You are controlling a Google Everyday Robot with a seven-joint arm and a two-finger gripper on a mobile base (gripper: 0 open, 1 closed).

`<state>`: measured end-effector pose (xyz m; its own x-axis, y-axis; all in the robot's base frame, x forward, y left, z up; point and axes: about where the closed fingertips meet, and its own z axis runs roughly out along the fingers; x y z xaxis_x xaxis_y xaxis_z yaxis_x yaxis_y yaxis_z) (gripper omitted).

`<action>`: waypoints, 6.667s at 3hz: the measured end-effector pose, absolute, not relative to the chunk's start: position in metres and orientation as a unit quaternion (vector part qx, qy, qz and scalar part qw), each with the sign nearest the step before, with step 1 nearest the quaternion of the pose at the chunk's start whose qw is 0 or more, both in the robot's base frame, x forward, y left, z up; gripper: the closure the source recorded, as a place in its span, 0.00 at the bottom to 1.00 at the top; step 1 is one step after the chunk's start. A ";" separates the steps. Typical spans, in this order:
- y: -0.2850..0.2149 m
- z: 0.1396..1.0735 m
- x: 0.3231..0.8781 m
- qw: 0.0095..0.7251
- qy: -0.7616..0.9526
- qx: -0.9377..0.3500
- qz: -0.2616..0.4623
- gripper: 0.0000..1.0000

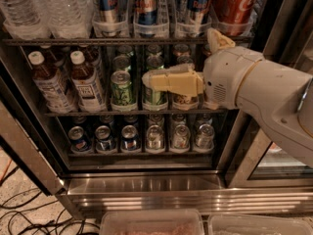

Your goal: Pick redbull can from top shelf of fridge

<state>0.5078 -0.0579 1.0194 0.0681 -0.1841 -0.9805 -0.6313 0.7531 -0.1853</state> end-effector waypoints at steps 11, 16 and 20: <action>-0.038 1.046 0.559 0.682 0.635 -0.301 0.203 0.32; -0.017 1.054 0.612 0.681 0.634 -0.294 0.219 0.32; 0.001 1.054 0.614 0.662 0.649 -0.291 0.235 0.32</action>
Offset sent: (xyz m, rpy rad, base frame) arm 0.0249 -0.0230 0.0106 0.0427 -0.0092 -0.0644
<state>0.6138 0.0015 1.0535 0.0457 -0.0659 -0.9968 -0.6889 0.7205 -0.0792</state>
